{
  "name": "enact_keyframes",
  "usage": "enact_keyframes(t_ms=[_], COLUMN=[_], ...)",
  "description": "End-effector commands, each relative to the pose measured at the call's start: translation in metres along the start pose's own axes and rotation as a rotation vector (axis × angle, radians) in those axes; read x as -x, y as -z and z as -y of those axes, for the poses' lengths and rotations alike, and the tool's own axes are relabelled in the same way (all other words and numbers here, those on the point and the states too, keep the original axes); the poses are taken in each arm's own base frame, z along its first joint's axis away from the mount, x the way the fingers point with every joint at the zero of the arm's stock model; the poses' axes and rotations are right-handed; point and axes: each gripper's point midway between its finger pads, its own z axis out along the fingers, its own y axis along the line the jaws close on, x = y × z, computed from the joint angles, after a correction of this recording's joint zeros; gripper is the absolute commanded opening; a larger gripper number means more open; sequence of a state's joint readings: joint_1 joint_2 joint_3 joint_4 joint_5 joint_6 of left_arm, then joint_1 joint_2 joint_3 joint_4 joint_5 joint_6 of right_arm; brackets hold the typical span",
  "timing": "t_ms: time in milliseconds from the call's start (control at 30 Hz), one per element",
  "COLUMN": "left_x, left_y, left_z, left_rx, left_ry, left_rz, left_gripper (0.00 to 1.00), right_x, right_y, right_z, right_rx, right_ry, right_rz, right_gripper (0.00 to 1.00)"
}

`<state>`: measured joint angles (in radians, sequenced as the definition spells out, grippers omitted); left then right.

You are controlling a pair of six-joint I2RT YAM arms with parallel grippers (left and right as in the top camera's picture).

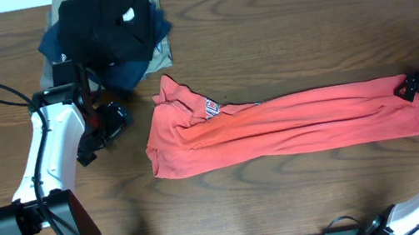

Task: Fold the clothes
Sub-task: 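Grasp the strip's right end with the right gripper and lift it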

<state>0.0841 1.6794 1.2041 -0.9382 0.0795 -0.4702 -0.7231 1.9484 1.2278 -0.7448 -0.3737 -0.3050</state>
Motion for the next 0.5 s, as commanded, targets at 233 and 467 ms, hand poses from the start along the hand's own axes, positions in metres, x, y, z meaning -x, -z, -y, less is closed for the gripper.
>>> enact_keyframes(t_ms=[233,467], left_x=[-0.003,-0.003], left_y=[-0.004,-0.004], left_z=[-0.002,-0.002], left_rx=[0.005,0.004], left_ry=[-0.012,-0.011], left_rz=[-0.013,-0.015], left_gripper=[0.98,0.98], right_x=[-0.017,-0.017], right_y=[-0.022,-0.021], right_z=[-0.008,-0.021], right_rx=[0.091,0.158], right_ry=[-0.088,-0.143], right_rz=[-0.068,-0.069], right_gripper=[0.50,0.42])
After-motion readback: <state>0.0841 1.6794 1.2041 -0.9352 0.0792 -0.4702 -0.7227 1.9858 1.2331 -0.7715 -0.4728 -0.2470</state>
